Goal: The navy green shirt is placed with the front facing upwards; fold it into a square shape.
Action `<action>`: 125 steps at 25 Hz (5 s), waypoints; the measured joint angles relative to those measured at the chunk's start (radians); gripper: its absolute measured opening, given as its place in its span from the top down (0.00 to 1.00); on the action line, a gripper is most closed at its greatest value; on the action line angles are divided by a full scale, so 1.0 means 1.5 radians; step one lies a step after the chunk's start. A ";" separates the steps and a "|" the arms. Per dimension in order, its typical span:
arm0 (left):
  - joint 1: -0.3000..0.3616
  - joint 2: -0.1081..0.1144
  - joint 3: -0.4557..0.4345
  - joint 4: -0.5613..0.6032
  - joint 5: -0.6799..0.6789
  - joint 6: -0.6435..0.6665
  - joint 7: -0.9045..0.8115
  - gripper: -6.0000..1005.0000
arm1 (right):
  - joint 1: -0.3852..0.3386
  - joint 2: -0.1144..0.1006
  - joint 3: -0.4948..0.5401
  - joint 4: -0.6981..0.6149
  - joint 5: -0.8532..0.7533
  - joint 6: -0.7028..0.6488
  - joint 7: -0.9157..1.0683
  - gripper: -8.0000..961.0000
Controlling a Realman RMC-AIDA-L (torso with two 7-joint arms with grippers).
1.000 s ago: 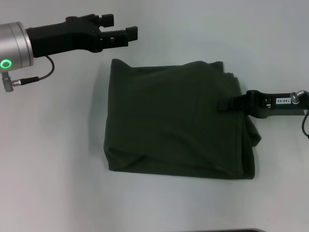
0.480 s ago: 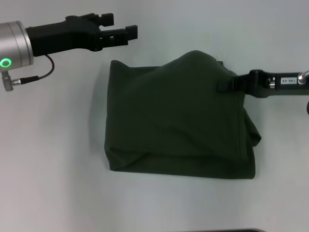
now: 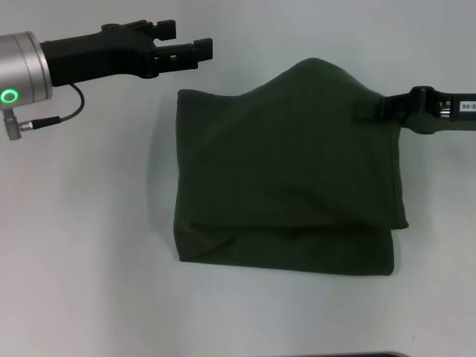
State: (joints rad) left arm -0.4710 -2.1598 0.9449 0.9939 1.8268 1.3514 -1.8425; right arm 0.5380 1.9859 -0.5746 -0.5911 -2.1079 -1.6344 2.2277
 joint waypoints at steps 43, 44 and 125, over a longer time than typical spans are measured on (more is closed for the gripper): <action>-0.025 0.000 0.002 -0.008 0.005 -0.001 -0.008 0.10 | -0.112 -0.020 0.163 0.021 -0.036 -0.008 -0.088 0.48; -0.025 0.000 0.002 -0.008 0.005 -0.001 -0.008 0.10 | -0.114 -0.020 0.168 0.015 -0.027 -0.023 -0.094 0.43; -0.019 0.000 -0.027 -0.026 0.003 -0.024 -0.002 0.10 | 0.074 0.048 -0.128 0.034 0.010 0.208 -0.139 0.98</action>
State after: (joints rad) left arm -0.4994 -2.1597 0.9051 0.9556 1.8312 1.3146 -1.8452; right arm 0.6493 2.0573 -0.7666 -0.5404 -2.0925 -1.3227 2.0191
